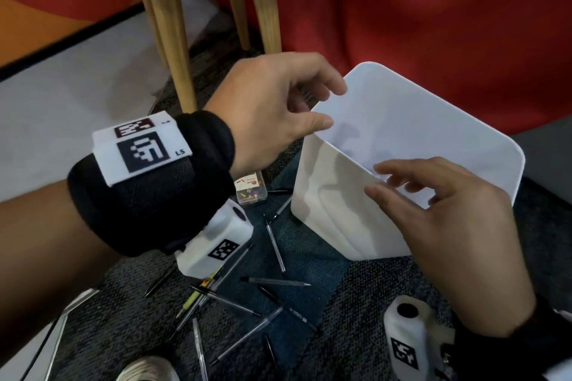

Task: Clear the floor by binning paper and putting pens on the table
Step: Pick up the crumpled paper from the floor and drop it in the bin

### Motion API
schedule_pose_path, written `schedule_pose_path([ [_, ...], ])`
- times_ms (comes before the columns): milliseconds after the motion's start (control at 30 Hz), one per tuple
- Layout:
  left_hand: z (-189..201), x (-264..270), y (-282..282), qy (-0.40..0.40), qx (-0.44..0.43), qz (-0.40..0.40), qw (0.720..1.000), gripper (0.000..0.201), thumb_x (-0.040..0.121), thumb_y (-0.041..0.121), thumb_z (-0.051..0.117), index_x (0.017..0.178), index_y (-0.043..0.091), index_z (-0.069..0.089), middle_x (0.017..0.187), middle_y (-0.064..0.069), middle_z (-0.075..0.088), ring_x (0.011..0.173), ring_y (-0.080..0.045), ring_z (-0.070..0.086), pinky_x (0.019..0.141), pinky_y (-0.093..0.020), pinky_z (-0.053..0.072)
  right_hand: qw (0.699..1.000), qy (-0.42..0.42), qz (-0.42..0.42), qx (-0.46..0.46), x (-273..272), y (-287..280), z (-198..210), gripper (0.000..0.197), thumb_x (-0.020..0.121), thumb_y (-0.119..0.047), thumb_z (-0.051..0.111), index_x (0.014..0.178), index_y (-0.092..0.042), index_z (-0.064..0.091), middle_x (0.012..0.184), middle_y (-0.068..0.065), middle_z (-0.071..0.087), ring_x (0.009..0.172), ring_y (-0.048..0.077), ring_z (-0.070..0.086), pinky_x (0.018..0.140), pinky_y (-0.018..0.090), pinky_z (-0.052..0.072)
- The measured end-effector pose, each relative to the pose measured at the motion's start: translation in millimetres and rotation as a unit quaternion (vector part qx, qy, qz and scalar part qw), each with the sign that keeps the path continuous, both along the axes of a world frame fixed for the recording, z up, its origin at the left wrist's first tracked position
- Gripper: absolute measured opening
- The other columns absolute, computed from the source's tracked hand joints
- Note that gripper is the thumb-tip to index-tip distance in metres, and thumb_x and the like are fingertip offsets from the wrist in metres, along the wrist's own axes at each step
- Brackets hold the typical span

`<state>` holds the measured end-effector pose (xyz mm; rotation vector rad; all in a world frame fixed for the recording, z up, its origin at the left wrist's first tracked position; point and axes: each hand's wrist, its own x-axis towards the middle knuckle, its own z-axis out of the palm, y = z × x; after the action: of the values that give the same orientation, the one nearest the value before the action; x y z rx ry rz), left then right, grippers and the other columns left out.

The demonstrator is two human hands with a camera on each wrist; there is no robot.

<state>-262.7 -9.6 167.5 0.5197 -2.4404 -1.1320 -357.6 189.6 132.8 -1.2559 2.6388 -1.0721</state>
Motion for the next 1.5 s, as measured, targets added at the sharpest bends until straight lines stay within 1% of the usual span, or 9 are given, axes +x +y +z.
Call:
schedule_pose_path([
  [167, -12.0, 21.9, -28.2, -0.038, -0.04, 0.038, 0.998, 0.02, 0.077, 0.018, 0.077, 0.089, 0.031, 0.067, 0.081, 0.012, 0.064, 0.071, -0.011, 0.06, 0.067, -0.02, 0.048, 0.996, 0.03, 0.033, -0.077, 24.4, -17.1, 6.3, 0.012, 0.081, -0.032, 0.077, 0.092, -0.028, 0.074, 0.088, -0.014, 0.066, 0.083, 0.007, 0.055, 0.076, 0.023, 0.044],
  [300, -42.5, 44.0, -53.2, -0.096, -0.052, 0.083, 0.991, 0.016, 0.079, 0.02, 0.075, 0.086, 0.032, 0.068, 0.071, 0.018, 0.06, 0.066, -0.001, 0.055, 0.061, -0.005, 0.039, 0.989, 0.0, 0.106, -0.105, 52.7, -51.5, -14.1, 0.008, 0.081, -0.027, 0.076, 0.088, -0.024, 0.073, 0.082, -0.014, 0.065, 0.079, 0.005, 0.056, 0.075, 0.021, 0.044],
  [433, -85.1, 66.4, -76.1, -0.163, -0.035, 0.109, 0.98, 0.018, 0.081, 0.018, 0.072, 0.085, 0.035, 0.065, 0.086, 0.012, 0.065, 0.072, -0.01, 0.059, 0.072, -0.026, 0.049, 0.988, -0.054, 0.139, 0.03, 66.5, -104.3, -70.7, 0.017, 0.085, -0.032, 0.069, 0.101, -0.028, 0.07, 0.086, -0.011, 0.064, 0.083, 0.012, 0.059, 0.078, 0.033, 0.05],
  [600, -135.4, 76.7, -87.6, -0.213, 0.021, 0.155, 0.964, 0.016, 0.086, 0.016, 0.066, 0.086, 0.032, 0.066, 0.072, 0.019, 0.057, 0.067, -0.007, 0.055, 0.057, -0.011, 0.039, 0.983, -0.104, 0.1, 0.115, 61.7, -165.1, -139.2, 0.029, 0.089, -0.017, 0.059, 0.116, -0.017, 0.066, 0.106, 0.005, 0.065, 0.098, 0.025, 0.061, 0.086, 0.034, 0.05],
  [667, -153.0, 75.4, -89.4, -0.226, 0.024, 0.14, 0.964, 0.016, 0.086, 0.016, 0.065, 0.087, 0.032, 0.065, 0.076, 0.018, 0.056, 0.069, -0.007, 0.052, 0.059, -0.019, 0.034, 0.98, -0.13, 0.052, 0.141, 53.2, -188.2, -155.5, 0.033, 0.091, -0.016, 0.056, 0.123, -0.013, 0.063, 0.118, 0.008, 0.062, 0.11, 0.028, 0.058, 0.093, 0.033, 0.045],
  [867, -177.2, 66.4, -109.1, -0.265, 0.011, 0.099, 0.959, 0.015, 0.089, 0.018, 0.061, 0.097, 0.03, 0.064, 0.095, 0.012, 0.059, 0.083, -0.014, 0.057, 0.071, -0.024, 0.041, 0.95, -0.163, -0.114, 0.24, 14.2, -221.4, -201.2, 0.049, 0.088, -0.021, 0.054, 0.135, -0.01, 0.049, 0.145, 0.016, 0.039, 0.137, 0.035, 0.032, 0.112, 0.042, 0.03],
  [1100, -203.0, 35.5, -120.9, -0.308, -0.045, 0.004, 0.95, 0.019, 0.093, 0.025, 0.053, 0.111, 0.028, 0.059, 0.111, 0.002, 0.057, 0.103, -0.018, 0.052, 0.081, -0.027, 0.041, 0.887, -0.212, -0.211, 0.351, -9.9, -240.2, -220.4, 0.08, 0.091, -0.025, 0.059, 0.154, -0.021, 0.01, 0.159, 0.016, -0.02, 0.145, 0.047, -0.009, 0.12, 0.052, -0.001],
  [1333, -228.4, -0.8, -123.0, -0.323, -0.096, -0.066, 0.939, 0.037, 0.096, 0.027, 0.047, 0.133, 0.028, 0.05, 0.139, 0.0, 0.041, 0.127, -0.025, 0.04, 0.105, -0.038, 0.037, 0.883, -0.243, -0.191, 0.353, -19.9, -231.6, -243.8, 0.066, 0.099, -0.02, 0.046, 0.153, -0.009, 0.01, 0.152, 0.03, 0.013, 0.139, 0.045, 0.021, 0.113, 0.049, 0.023],
  [1500, -235.4, -26.1, -136.5, -0.406, -0.111, -0.082, 0.904, 0.042, 0.1, 0.028, 0.039, 0.139, 0.044, 0.04, 0.159, 0.002, 0.007, 0.145, -0.033, 0.009, 0.117, -0.049, 0.019, 0.898, -0.198, -0.222, 0.325, -13.4, -227.4, -254.9, 0.056, 0.093, -0.015, 0.054, 0.143, -0.016, 0.028, 0.138, 0.018, 0.033, 0.12, 0.041, 0.044, 0.102, 0.044, 0.038],
])
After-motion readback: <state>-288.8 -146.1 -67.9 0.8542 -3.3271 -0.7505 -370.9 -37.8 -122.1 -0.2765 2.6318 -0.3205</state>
